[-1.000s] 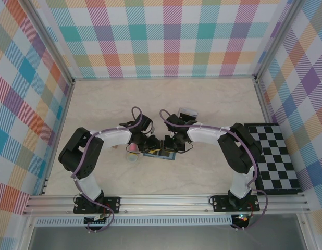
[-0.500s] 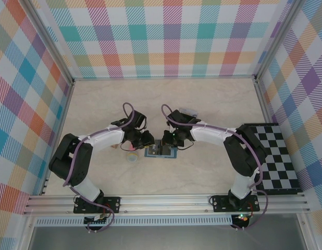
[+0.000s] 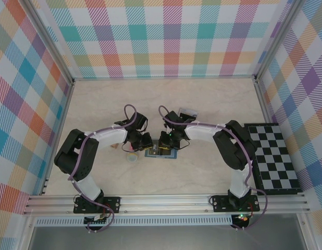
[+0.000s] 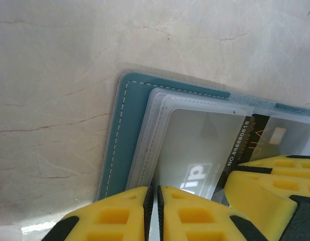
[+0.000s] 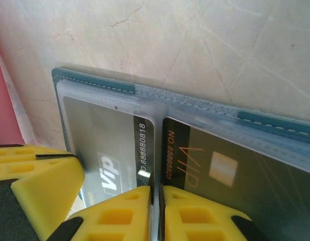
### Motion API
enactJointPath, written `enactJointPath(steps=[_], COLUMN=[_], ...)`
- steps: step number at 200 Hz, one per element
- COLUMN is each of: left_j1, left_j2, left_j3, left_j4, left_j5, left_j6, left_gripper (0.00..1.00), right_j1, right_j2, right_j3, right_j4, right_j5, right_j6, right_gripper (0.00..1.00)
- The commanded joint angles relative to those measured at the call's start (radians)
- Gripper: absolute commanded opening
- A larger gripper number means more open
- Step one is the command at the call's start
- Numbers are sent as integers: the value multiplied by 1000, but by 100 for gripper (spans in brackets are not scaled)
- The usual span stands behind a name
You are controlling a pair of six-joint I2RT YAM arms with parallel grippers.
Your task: Take the credit cards out of the card holder
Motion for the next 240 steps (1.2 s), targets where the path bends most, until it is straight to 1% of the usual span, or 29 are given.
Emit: enactJointPath(steps=[1, 50, 66, 93, 121, 146, 168, 207, 213, 240], left_j1=[9, 9, 9, 9, 9, 9, 9, 12, 12, 13], left_j2=[42, 47, 52, 58, 57, 54, 41, 19, 16, 1], left_j3=[-21, -38, -42, -48, -52, -53, -54, -50, -48, -47], left_j4=[-78, -112, -104, -75, -58, -53, -69, -85, -84, -69], left_j5=[-65, -114, -106, -72, -47, -33, -55, -67, -66, -33], left_j6=[-12, -26, -26, -27, -24, -22, -19, -18, -18, -18], left_gripper=[14, 13, 13, 12, 13, 14, 17, 23, 25, 28], right_j1=[-1, -1, -1, -1, -1, 0, -3, -10, -12, -22], right_j2=[25, 36, 38, 41, 35, 27, 7, -47, -55, -82], right_j3=[24, 26, 22, 17, 14, 16, 7, -30, -37, -62], right_j4=[-20, -53, -35, 8, 35, 24, 12, -19, -20, -33], right_j5=[-4, 18, 3, -58, -93, -79, -49, 4, 8, 13], right_j6=[6, 8, 7, -7, -20, -25, -27, -35, -37, -42], right_gripper=[16, 20, 20, 17, 15, 10, 6, 3, 3, 2])
